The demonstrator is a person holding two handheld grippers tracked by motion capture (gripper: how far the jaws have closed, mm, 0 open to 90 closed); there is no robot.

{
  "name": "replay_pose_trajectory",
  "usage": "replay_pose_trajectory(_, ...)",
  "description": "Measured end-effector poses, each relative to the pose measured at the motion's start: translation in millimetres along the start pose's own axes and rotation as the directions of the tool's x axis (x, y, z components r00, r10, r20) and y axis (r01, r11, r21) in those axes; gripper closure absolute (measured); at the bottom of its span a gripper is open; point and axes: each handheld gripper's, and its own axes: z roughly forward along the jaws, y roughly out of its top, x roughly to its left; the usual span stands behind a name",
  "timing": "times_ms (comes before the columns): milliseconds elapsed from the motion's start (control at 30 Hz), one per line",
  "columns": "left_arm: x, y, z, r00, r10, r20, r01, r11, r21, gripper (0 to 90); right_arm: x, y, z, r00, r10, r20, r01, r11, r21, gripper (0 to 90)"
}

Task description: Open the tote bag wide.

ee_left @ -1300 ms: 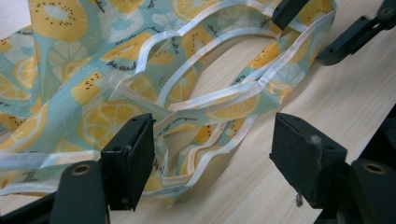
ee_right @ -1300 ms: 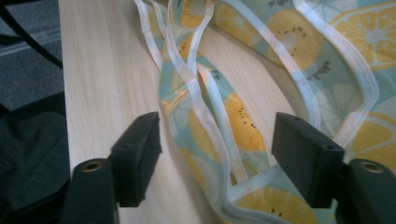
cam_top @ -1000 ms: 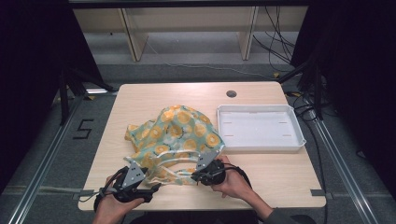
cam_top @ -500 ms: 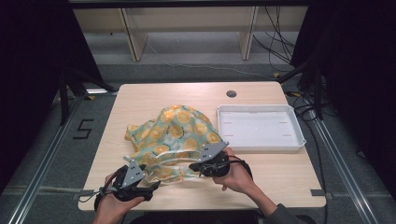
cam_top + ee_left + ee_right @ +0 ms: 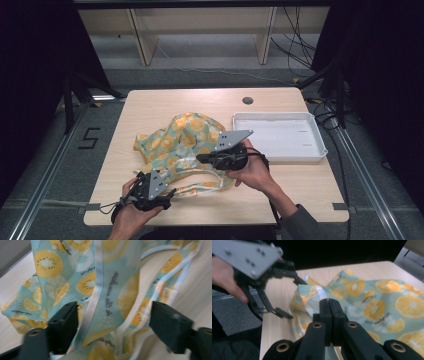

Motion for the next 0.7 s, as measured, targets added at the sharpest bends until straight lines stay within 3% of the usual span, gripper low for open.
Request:
replay_pose_trajectory(33, 5.1, 2.4, 0.2, 0.9988, 0.046, 0.017, -0.045, 0.9989, -0.006, 49.0, -4.7, 6.2, -1.7, 0.9998, -0.005, 0.018, 0.005, 1.0, -0.011, 90.0)
replay_pose_trajectory(100, 10.7, 7.7, -2.0, 0.9963, 0.078, 0.036, -0.077, 0.9964, -0.034, 65.7, -10.5, 9.5, -1.8, 0.9993, -0.013, 0.036, 0.014, 1.0, -0.014, 90.0)
replay_pose_trajectory(133, 13.9, 11.4, -4.2, 0.9949, 0.078, 0.063, -0.075, 0.996, -0.049, 72.9, -14.6, 10.5, -0.9, 0.9982, -0.011, 0.059, 0.012, 1.0, -0.017, 90.0)
replay_pose_trajectory(167, 13.9, 11.4, -4.2, 0.9949, 0.078, 0.063, -0.075, 0.996, -0.049, 79.5, -14.6, 10.5, -0.9, 0.9982, -0.011, 0.059, 0.012, 1.0, -0.017, 90.0)
replay_pose_trajectory(200, 17.3, 16.6, -7.8, 0.9923, 0.069, 0.103, -0.061, 0.9952, -0.076, 85.5, -27.3, 10.5, 0.9, 0.996, -0.004, 0.089, 0.005, 1.0, -0.013, 90.0)
replay_pose_trajectory(233, 20.8, 20.9, -11.0, 0.9885, 0.07, 0.135, -0.057, 0.9936, -0.098, 85.5, -27.3, 10.5, 0.9, 0.996, -0.004, 0.089, 0.005, 1.0, -0.013, 90.0)
replay_pose_trajectory(267, 24.5, 28.4, -15.8, 0.9829, 0.038, 0.18, -0.014, 0.9911, -0.133, 88.3, -38.3, 8.0, 4.6, 0.9909, 0.005, 0.135, -0.006, 1.0, 0.007, 90.0)
replay_pose_trajectory(300, 26.4, 32.5, -18.4, 0.979, 0.024, 0.202, 0.007, 0.9888, -0.149, 88.5, -42.8, 6.6, 6.0, 0.9895, 0.014, 0.144, -0.016, 1.0, 0.014, 90.0)
replay_pose_trajectory(333, 29.0, 36.5, -20.7, 0.9767, 0.019, 0.214, 0.016, 0.9866, -0.163, 88.7, -47.6, 4.6, 7.7, 0.9866, 0.037, 0.159, -0.042, 0.999, 0.024, 90.0)
replay_pose_trajectory(433, 42.0, 48.2, -25.2, 0.9679, 0.005, 0.251, 0.047, 0.9788, -0.199, 88.9, -59.4, -2.8, 18.1, 0.978, 0.037, 0.205, -0.052, 0.996, 0.068, 90.0)
replay_pose_trajectory(467, 46.3, 51.4, -26.0, 0.9648, -0.016, 0.262, 0.069, 0.9791, -0.191, 88.9, -63.3, -4.9, 21.8, 0.9776, 0.012, 0.21, -0.03, 0.996, 0.086, 90.0)
replay_pose_trajectory(500, 50.2, 54.6, -25.3, 0.9606, -0.043, 0.275, 0.1, 0.975, -0.199, 88.9, -63.0, -7.3, 25.4, 0.9731, 0.033, 0.228, -0.058, 0.993, 0.104, 90.0)
replay_pose_trajectory(600, 66.2, 63.5, -19.6, 0.9515, -0.08, 0.297, 0.142, 0.9706, -0.194, 88.9, -66.9, -12.2, 35.6, 0.9689, 0.0, 0.248, -0.039, 0.988, 0.152, 87.1)
replay_pose_trajectory(633, 71.4, 65.6, -15.9, 0.9511, -0.102, 0.292, 0.163, 0.9674, -0.194, 88.9, -66.3, -13.8, 38.1, 0.9665, 0.004, 0.257, -0.049, 0.984, 0.17, 84.4)
replay_pose_trajectory(700, 83.0, 69.1, -6.1, 0.9446, -0.151, 0.292, 0.208, 0.9624, -0.175, 88.9, -66.7, -16.3, 41.8, 0.9633, 0.006, 0.268, -0.058, 0.981, 0.186, 72.2)
